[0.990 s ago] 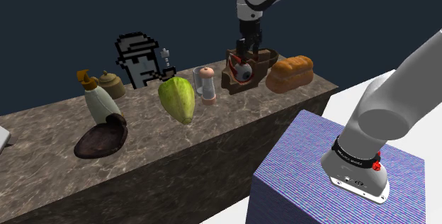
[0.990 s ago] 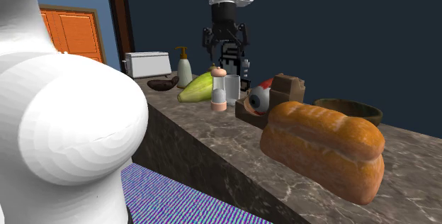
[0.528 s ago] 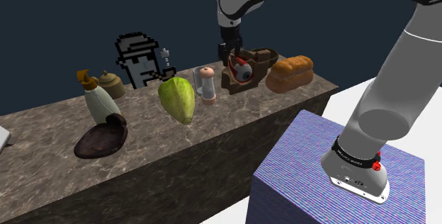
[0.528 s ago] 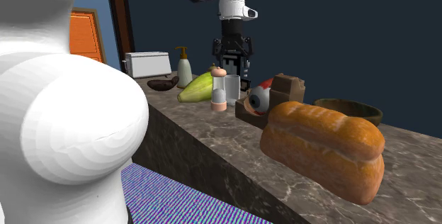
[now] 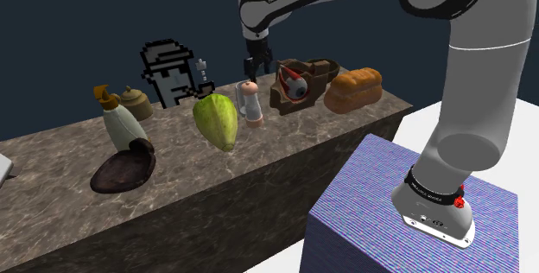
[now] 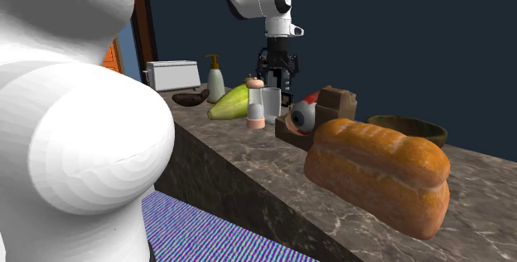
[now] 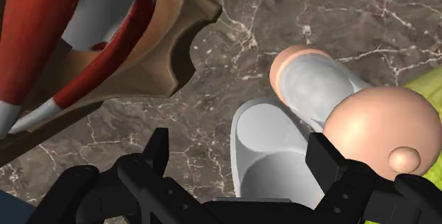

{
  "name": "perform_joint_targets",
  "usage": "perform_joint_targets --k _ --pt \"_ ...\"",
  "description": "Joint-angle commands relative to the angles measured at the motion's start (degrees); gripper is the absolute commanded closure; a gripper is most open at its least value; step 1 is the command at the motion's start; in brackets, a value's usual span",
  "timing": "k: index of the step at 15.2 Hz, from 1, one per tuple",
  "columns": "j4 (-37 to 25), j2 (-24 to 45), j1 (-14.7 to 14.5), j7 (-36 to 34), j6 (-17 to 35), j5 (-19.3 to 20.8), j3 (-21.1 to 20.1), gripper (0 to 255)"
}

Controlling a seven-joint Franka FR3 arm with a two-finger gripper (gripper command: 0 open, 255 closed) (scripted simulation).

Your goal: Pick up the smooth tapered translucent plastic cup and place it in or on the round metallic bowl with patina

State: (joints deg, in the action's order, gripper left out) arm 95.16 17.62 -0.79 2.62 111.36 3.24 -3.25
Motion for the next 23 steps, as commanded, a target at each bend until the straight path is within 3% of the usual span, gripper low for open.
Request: perform_joint_targets --k 1,4,11,19,20,23 --pt "-6.1 5.2 -0.3 0.4 -0.8 0.1 -0.2 0" --pt "-13.5 11.0 -0.7 0.8 -2.4 0.2 -0.4 0" --pt "-9.7 12.4 -0.6 0.7 2.7 0.4 -0.3 0" --pt "-9.7 12.4 -0.6 0.7 2.7 0.4 -0.3 0" --pt "-9.7 12.4 -0.6 0.7 2.7 0.4 -0.3 255" --pt "-9.7 12.4 -0.6 0.7 2.7 0.4 -0.3 255"
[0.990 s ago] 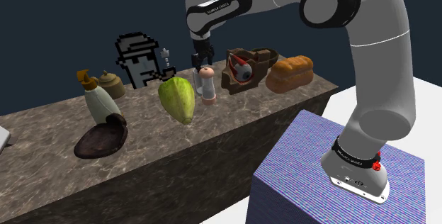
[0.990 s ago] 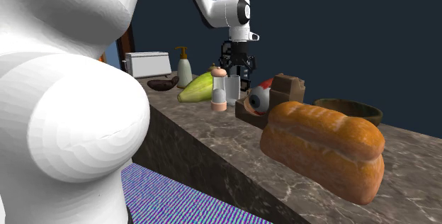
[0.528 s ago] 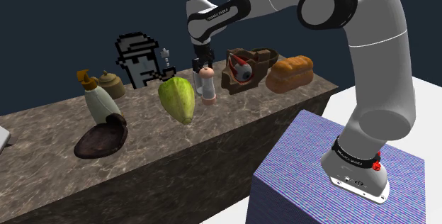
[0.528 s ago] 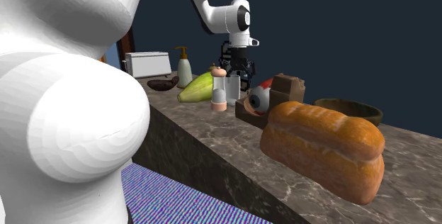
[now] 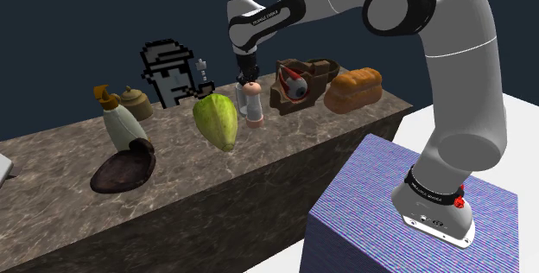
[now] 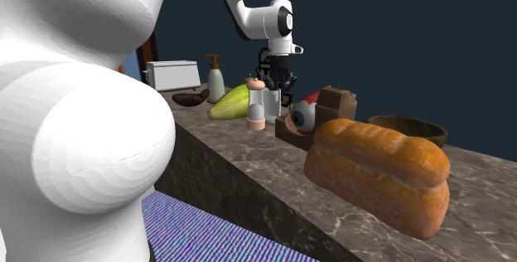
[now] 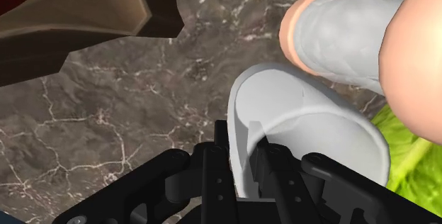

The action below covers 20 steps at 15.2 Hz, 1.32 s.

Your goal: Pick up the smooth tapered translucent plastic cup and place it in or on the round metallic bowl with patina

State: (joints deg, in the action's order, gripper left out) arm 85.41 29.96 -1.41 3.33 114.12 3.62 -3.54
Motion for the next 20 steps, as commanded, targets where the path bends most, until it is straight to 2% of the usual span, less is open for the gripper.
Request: perform_joint_targets --k 1,6,20 --pt "0.0 0.0 0.0 0.0 0.0 0.0 0.0 255" --pt "0.0 0.0 0.0 0.0 0.0 0.0 0.0 255" --pt "-7.2 -2.3 -0.1 0.4 -9.6 -0.3 -0.1 255"
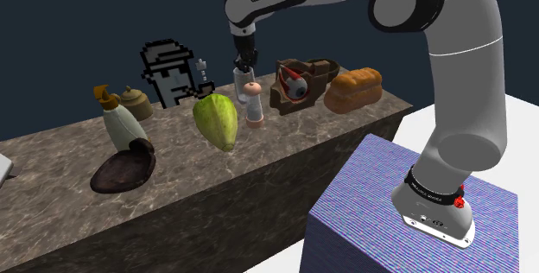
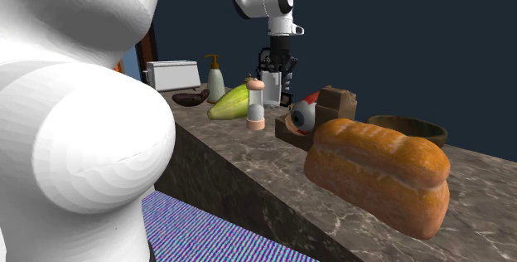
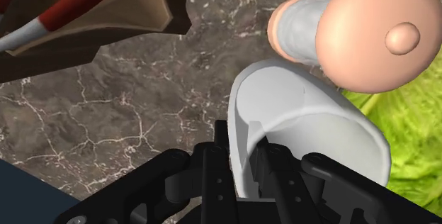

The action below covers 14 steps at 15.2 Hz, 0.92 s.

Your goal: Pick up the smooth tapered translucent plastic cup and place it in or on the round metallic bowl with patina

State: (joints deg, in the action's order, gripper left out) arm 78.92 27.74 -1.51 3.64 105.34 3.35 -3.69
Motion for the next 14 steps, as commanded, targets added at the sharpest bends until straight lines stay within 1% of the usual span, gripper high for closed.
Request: perform_joint_targets --k 1,8,14 --pt "-1.4 -0.2 0.0 0.1 -1.5 0.0 0.0 255" --pt "-6.7 -0.2 -0.1 0.3 -6.9 -0.1 0.0 255" --pt "-12.5 0.5 -0.2 0.4 -11.9 -0.1 0.0 255"
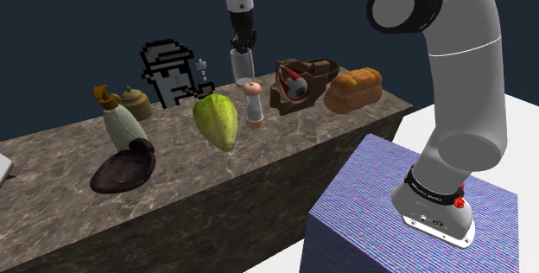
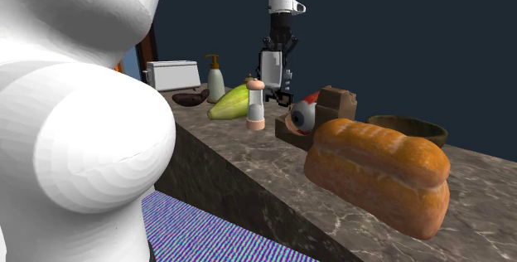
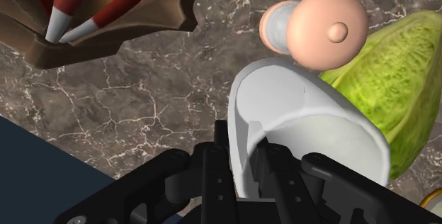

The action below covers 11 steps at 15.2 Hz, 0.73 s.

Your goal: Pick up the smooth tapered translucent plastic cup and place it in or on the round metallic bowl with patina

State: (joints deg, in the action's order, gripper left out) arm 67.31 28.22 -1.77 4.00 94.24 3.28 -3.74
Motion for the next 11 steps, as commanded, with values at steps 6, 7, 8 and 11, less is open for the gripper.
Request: perform_joint_targets --k 6,7,8,11 --pt "-4.5 0.1 0.8 1.3 -4.4 -0.1 0.3 255" --pt "-3.2 -0.9 1.7 2.4 -4.0 -0.3 0.5 255" --pt "-2.0 -1.8 2.6 3.5 -3.7 -0.4 0.8 255" --pt "0.9 -4.0 5.3 6.9 -2.9 -0.8 1.7 255"
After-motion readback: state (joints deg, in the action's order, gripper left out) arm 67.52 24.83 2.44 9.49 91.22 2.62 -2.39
